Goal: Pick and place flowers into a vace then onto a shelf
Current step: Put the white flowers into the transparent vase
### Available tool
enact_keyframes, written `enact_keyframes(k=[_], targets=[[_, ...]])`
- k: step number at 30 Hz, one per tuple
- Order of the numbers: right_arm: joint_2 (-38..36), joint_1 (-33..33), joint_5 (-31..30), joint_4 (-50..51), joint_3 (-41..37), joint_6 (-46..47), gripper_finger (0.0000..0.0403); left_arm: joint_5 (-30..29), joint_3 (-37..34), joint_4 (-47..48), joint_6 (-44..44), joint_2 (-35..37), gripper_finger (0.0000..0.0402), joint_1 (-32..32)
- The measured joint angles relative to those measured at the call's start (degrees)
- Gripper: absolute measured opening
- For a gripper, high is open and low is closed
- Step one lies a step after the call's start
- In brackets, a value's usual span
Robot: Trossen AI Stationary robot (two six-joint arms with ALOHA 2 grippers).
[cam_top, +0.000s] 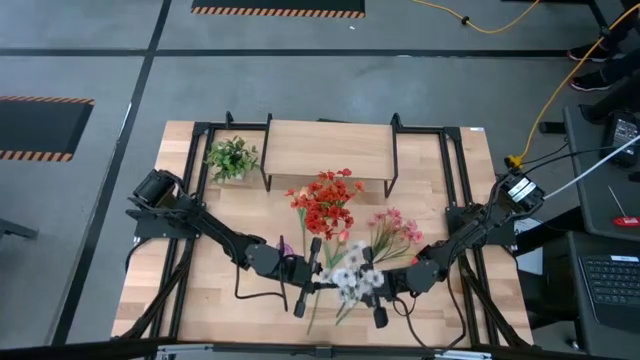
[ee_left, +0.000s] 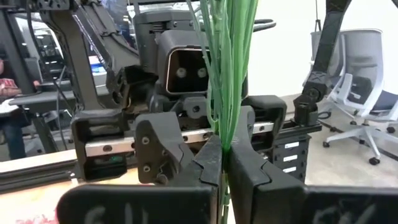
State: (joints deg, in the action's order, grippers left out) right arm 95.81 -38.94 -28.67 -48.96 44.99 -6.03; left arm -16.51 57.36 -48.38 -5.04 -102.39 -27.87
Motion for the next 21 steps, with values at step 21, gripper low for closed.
enact_keyframes(k=[21], targets=[[0.0, 0.0, 0.0, -2.1, 0.0, -0.7, 0.0085, -0.2, 0.0, 1.7, -0.2, 0.0, 0.0006, 0.2]])
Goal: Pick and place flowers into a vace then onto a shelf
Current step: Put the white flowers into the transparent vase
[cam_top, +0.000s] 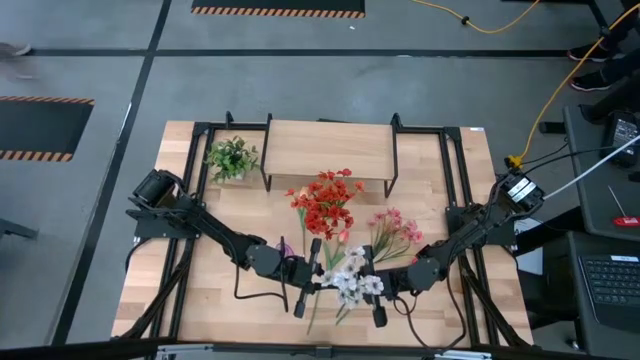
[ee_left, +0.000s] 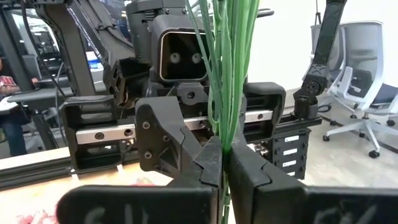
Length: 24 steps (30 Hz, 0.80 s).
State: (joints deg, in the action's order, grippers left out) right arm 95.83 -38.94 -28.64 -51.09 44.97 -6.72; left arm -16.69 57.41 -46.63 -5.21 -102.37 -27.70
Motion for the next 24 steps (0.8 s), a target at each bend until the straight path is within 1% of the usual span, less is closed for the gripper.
enact_keyframes(k=[7, 9, 14, 19, 24], targets=[[0.0, 0.0, 0.0, 0.0, 0.0, 0.0, 0.0021, 0.2, 0.0, 0.1, 0.0, 0.0, 0.0006, 0.0], [0.0, 0.0, 0.0, 0.0, 0.0, 0.0, 0.001, 0.2, 0.0, 0.1, 0.0, 0.0, 0.0006, 0.0], [0.0, -0.1, 0.4, 0.0, 0.0, 0.4, 0.0016, 1.0, 0.0, 0.1, 0.0, 0.0, 0.0015, -0.7], [0.0, -0.2, 1.4, -0.1, 0.0, 0.3, 0.0006, -0.4, 0.0, 0.4, 1.5, 0.0, 0.0037, -2.8], [0.0, -0.2, 1.0, -0.2, 0.0, 0.2, 0.0008, -4.3, 0.0, 0.7, 1.7, 0.2, 0.0062, -5.1]])
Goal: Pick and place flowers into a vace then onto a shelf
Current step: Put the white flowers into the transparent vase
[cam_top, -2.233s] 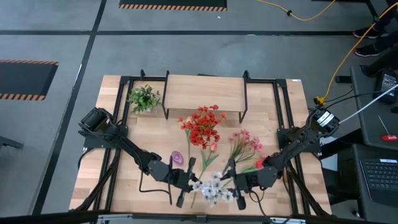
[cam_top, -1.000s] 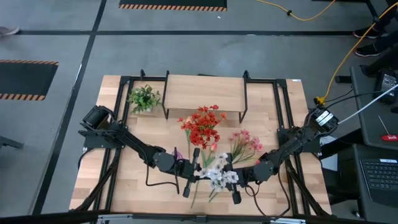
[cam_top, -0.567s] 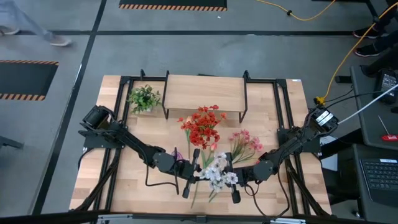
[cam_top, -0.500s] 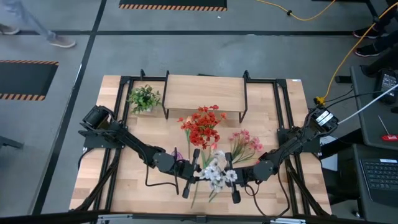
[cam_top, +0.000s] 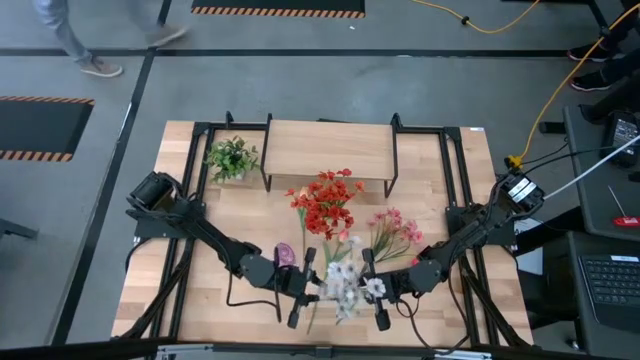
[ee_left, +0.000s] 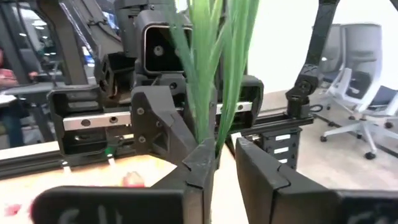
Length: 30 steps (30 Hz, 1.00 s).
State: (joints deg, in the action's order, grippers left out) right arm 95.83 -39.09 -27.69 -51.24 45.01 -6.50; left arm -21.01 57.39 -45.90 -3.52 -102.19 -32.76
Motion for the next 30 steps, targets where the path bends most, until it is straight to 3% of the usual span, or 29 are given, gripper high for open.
enact_keyframes(k=[5, 9, 16, 22, 26, 30], targets=[[0.0, 0.0, -0.4, 0.0, 0.0, -0.3, 0.0006, -3.9, 0.0, 0.4, -1.7, 0.9, 0.0085, -2.3], [-1.9, -0.2, -1.7, 1.6, 0.0, -2.9, 0.0006, -6.5, 0.0, 7.8, -1.8, 3.0, 0.0092, -4.1], [-10.7, -0.7, -5.8, 10.0, -1.8, -3.1, 0.0006, -11.3, 0.0, 15.6, -1.8, 5.8, 0.0061, -6.2], [-12.7, 1.7, -9.2, -1.4, -10.4, -4.6, 0.0006, -12.5, -2.5, 20.2, 2.3, 8.8, 0.0008, -6.6], [-12.9, 3.9, -8.9, -11.7, -14.7, -7.8, 0.0006, -15.4, -7.3, 20.0, 5.5, 11.8, 0.0004, -6.5], [-12.8, 6.5, -7.3, -14.6, -15.7, -9.1, 0.0006, -19.3, -11.9, 19.2, 8.0, 15.0, 0.0001, -6.1]])
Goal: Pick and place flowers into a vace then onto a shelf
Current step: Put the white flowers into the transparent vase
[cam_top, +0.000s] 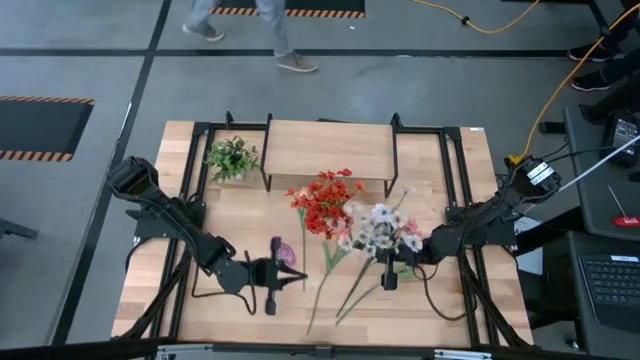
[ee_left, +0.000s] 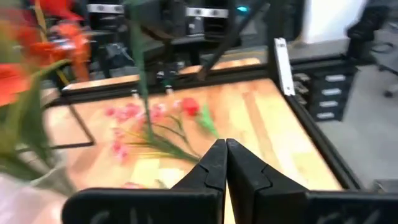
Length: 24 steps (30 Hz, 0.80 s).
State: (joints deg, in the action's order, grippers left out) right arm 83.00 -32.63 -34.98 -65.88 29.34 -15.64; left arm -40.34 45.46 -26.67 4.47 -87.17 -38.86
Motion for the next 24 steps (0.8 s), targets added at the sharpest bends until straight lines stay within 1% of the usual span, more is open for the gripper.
enact_keyframes(k=[4, 8, 11, 14, 18, 24], targets=[[0.0, 4.2, 3.4, -1.0, 0.0, -0.1, 0.0006, -2.1, -3.3, -2.9, 0.0, 2.2, 0.0004, 0.5], [0.0, 8.2, 3.7, -1.3, 0.0, -0.1, 0.0007, -3.6, -3.6, -2.9, -0.1, 2.5, 0.0005, 1.0], [0.0, 10.4, 3.9, -1.6, 0.0, -1.2, 0.0007, -3.3, -3.6, -2.7, -0.1, 2.5, 0.0005, 1.1], [0.0, 11.9, 4.1, -2.6, 0.0, -3.1, 0.0004, -3.2, -3.6, -2.7, -1.0, 2.5, 0.0005, 1.1], [0.0, 13.8, 4.2, -2.5, 0.0, -3.1, 0.0004, -3.1, -3.6, -2.7, -3.1, 2.5, 0.0006, 1.0], [0.0, 15.6, 4.3, -1.8, 0.0, -2.9, 0.0004, -3.2, -3.6, -2.7, -3.8, 2.5, 0.0006, 1.0]])
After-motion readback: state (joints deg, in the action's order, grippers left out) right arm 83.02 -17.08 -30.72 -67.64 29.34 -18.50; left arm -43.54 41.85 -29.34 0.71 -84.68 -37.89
